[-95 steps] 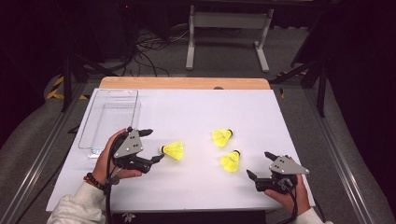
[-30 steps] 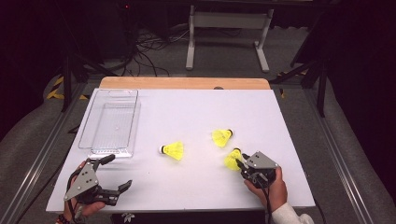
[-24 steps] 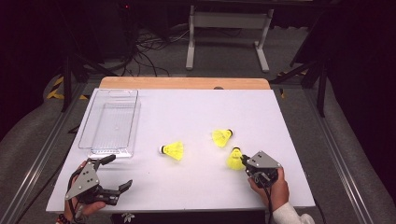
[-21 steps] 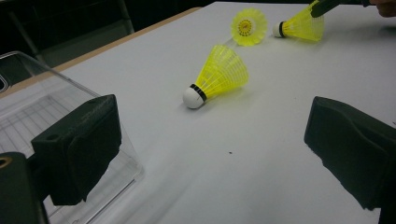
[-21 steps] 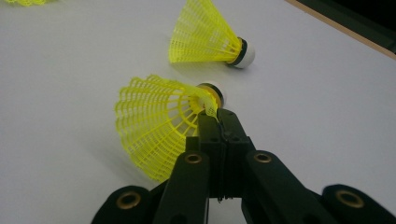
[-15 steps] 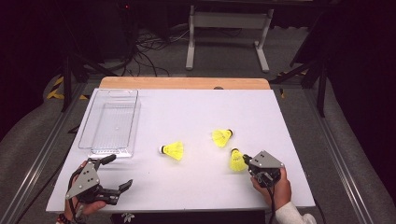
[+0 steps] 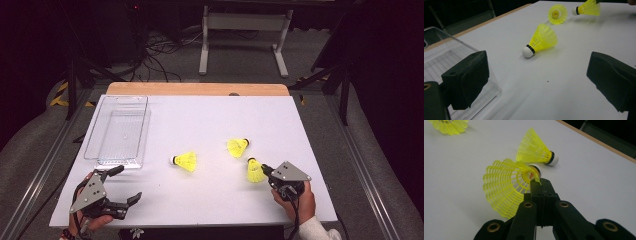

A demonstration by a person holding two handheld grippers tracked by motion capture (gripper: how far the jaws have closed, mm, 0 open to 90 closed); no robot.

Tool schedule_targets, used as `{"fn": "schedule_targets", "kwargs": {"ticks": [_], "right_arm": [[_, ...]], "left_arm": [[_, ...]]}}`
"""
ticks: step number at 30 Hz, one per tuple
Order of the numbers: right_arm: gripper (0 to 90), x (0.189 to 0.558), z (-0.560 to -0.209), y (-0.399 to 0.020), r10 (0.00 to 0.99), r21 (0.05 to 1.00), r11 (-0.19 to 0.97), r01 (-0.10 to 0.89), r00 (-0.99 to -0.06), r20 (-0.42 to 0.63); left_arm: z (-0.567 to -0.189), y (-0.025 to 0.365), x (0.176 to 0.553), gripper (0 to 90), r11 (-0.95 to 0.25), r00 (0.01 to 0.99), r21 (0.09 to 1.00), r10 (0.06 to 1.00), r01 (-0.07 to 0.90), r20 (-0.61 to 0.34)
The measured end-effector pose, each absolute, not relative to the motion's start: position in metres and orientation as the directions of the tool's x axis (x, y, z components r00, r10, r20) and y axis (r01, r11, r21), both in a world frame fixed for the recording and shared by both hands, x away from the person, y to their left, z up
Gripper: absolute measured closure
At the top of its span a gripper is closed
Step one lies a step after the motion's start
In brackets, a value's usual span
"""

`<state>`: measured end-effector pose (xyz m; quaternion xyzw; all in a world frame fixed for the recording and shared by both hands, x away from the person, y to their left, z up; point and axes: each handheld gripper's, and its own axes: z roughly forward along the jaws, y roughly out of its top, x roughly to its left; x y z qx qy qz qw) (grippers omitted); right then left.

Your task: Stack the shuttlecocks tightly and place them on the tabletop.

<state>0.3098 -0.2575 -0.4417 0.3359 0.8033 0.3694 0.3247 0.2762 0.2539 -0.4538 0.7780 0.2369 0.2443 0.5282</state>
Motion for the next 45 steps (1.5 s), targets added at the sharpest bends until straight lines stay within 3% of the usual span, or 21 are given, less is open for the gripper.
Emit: {"fn": "schedule_targets", "kwargs": {"ticks": [19,32,45], "right_arm": [[90.0,0.308,-0.419,-0.251,0.738,0.857,0.468,0.215,-0.629,-0.245],[90.0,0.325,-0.416,-0.195,0.578,0.840,0.528,0.121,-0.776,-0.251],[90.0,0.350,-0.426,-0.158,0.466,0.835,0.544,0.087,-0.858,-0.215]], "left_arm": [[-0.453,0.254,0.277,5.5,-0.332,0.769,0.937,0.626,0.113,0.129],[-0.455,0.254,0.278,5.7,-0.336,0.778,0.934,0.616,0.123,0.120],[-0.456,0.254,0.277,5.7,-0.339,0.781,0.933,0.613,0.120,0.122]]}}
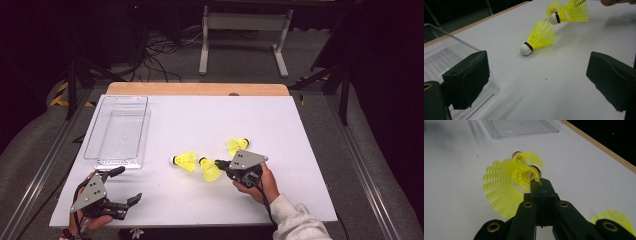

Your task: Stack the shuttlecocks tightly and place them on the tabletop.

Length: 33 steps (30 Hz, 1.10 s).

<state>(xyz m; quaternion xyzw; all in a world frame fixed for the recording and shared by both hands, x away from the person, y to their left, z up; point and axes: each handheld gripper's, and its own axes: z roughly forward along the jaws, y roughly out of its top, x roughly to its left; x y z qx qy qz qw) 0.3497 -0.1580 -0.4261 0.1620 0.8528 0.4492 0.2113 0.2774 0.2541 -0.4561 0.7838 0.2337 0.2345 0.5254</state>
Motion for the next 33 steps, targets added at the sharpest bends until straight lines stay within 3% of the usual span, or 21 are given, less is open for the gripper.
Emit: {"fn": "schedule_targets", "kwargs": {"ticks": [17,25,33], "right_arm": [[90.0,0.372,-0.447,-0.125,0.406,0.805,0.585,0.101,-0.896,-0.182],[88.1,0.377,-0.455,-0.123,0.438,0.784,0.605,0.138,-0.880,-0.184],[79.5,0.384,-0.463,-0.122,0.493,0.757,0.627,0.181,-0.845,-0.206]], "left_arm": [[-0.456,0.250,0.276,5.9,-0.359,0.799,0.927,0.588,0.113,0.130],[-0.458,0.250,0.278,5.9,-0.370,0.801,0.922,0.584,0.117,0.132],[-0.459,0.249,0.279,6.0,-0.378,0.805,0.918,0.579,0.121,0.133]]}}
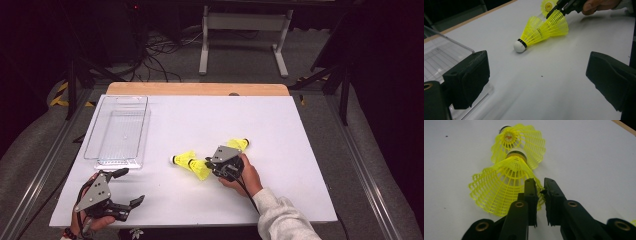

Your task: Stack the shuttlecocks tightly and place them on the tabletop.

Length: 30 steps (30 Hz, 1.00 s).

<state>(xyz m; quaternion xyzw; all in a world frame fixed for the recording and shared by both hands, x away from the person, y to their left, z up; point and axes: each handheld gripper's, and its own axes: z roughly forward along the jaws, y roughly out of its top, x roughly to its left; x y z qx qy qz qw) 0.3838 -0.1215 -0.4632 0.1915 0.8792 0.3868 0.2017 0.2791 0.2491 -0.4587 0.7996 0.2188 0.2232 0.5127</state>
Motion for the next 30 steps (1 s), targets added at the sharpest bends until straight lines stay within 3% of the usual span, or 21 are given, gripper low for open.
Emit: {"fn": "schedule_targets", "kwargs": {"ticks": [9,30], "right_arm": [[62.2,0.3848,-0.4645,-0.1218,0.521,0.756,0.623,0.200,-0.827,-0.211],[41.4,0.3852,-0.4605,-0.1292,0.568,0.767,0.596,0.237,-0.800,-0.194]], "left_arm": [[-0.4588,0.2486,0.2792,6.1,-0.387,0.807,0.914,0.574,0.122,0.136],[-0.4594,0.2462,0.2806,6.5,-0.391,0.818,0.912,0.560,0.121,0.132]]}}
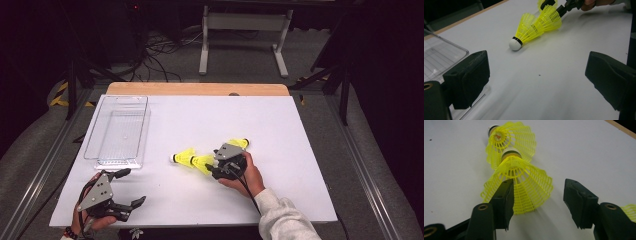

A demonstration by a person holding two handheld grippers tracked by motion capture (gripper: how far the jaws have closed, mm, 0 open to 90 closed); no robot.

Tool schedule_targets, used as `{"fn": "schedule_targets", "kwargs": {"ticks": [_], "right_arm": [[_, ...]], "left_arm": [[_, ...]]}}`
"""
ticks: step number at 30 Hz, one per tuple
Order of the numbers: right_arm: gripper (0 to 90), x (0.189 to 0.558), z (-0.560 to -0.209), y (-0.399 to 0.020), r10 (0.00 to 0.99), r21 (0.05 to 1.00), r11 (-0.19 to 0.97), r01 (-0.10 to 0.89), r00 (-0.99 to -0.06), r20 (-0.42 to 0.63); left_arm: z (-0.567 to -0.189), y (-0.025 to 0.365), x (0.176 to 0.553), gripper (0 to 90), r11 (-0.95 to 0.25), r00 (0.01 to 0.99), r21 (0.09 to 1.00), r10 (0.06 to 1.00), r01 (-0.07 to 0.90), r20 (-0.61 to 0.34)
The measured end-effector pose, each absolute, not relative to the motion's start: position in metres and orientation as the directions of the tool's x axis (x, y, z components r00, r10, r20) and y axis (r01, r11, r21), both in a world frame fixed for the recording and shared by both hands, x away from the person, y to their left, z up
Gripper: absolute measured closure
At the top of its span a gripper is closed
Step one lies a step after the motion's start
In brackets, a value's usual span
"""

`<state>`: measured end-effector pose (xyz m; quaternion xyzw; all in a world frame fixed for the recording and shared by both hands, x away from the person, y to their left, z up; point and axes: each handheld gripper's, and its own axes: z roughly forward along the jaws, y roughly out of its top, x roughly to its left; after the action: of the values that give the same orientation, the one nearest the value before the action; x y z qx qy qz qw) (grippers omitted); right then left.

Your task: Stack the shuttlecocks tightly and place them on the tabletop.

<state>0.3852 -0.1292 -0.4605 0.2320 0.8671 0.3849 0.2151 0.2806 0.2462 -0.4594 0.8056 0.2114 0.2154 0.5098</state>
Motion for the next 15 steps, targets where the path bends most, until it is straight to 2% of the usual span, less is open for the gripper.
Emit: {"fn": "schedule_targets", "kwargs": {"ticks": [9,15], "right_arm": [[43.5,0.375,-0.450,-0.138,0.571,0.779,0.576,0.250,-0.804,-0.164],[48.4,0.362,-0.449,-0.139,0.514,0.770,0.583,0.259,-0.852,-0.102]], "left_arm": [[-0.459,0.246,0.280,6.6,-0.399,0.818,0.909,0.559,0.118,0.139],[-0.459,0.246,0.280,6.6,-0.396,0.820,0.911,0.556,0.116,0.137]]}}
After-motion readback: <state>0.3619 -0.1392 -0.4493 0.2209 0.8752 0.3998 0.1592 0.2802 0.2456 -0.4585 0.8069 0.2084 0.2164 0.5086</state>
